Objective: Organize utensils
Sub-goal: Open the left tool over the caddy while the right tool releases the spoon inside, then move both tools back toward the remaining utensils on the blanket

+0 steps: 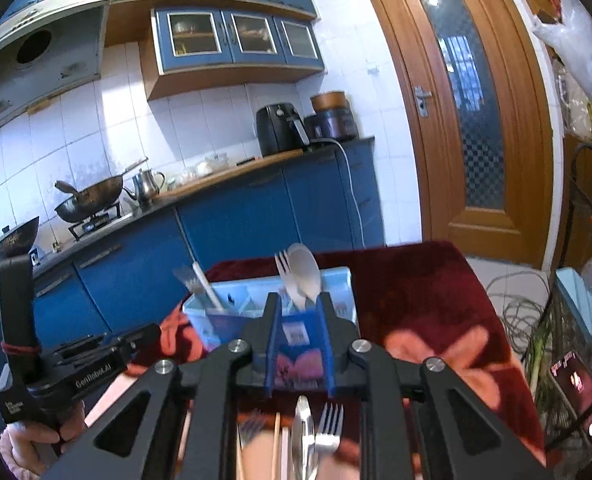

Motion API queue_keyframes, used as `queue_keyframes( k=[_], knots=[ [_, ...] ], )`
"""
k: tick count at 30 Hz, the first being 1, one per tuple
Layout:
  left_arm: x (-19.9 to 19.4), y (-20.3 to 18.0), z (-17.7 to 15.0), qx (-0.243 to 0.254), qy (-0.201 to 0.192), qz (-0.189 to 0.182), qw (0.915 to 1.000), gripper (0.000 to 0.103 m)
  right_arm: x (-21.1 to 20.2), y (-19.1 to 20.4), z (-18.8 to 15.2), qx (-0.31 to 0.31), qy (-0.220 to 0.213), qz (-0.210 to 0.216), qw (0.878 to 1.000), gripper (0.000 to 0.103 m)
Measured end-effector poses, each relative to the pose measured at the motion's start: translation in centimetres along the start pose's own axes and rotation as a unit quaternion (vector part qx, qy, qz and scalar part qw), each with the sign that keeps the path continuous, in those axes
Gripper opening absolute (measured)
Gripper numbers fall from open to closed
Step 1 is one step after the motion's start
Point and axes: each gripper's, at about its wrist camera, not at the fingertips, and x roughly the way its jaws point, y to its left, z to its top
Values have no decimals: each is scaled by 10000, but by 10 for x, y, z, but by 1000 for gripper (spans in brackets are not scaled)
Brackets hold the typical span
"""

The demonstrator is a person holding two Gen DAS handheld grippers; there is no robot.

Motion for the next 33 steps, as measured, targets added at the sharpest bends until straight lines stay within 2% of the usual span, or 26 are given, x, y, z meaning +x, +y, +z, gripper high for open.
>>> queue_keyframes(
  k=[16,24,33],
  knots=[
    [-3,-36,-52,139,914,-253,9954,16,-39,-20,-60,28,577,-269,9980,27],
    [15,-60,-77,211,1544,-471,9867,16,-40,-36,-76,163,706,-305,9969,30],
    [48,-67,-93,28,2147,-387,9759,16,-40,-51,-83,361,754,-310,9960,31]
  ],
)
